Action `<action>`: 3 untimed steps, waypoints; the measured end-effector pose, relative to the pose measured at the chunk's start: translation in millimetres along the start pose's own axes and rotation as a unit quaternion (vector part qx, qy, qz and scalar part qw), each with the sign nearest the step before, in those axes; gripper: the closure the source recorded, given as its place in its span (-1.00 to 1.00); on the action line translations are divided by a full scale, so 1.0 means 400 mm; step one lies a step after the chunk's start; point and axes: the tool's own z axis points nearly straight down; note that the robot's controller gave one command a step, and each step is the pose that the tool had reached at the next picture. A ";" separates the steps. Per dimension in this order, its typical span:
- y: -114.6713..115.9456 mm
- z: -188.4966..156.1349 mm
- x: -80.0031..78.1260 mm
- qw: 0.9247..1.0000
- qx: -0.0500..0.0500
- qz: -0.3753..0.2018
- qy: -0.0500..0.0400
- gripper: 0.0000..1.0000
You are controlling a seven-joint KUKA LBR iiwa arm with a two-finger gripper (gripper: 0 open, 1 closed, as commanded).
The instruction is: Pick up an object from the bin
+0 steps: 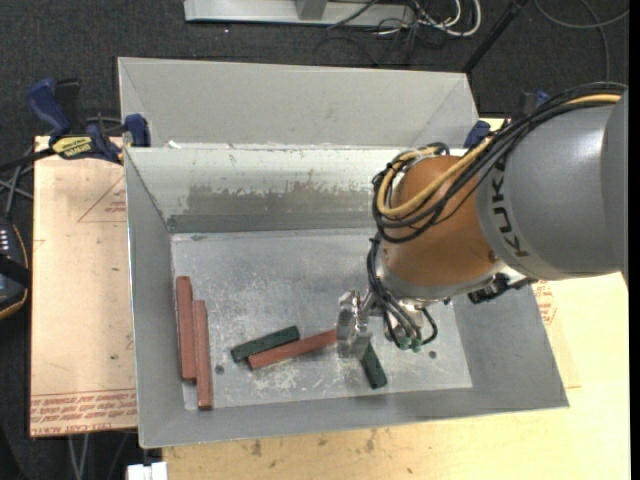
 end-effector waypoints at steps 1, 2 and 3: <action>0.153 -0.344 0.007 1.000 -0.004 -0.011 -0.009 -1.00; 0.147 -0.332 0.009 1.000 -0.002 -0.009 -0.005 -1.00; 0.141 -0.235 -0.007 0.999 -0.002 -0.052 -0.006 -1.00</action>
Offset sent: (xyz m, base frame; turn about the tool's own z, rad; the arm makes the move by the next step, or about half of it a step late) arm 0.0000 0.0000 0.0000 0.0000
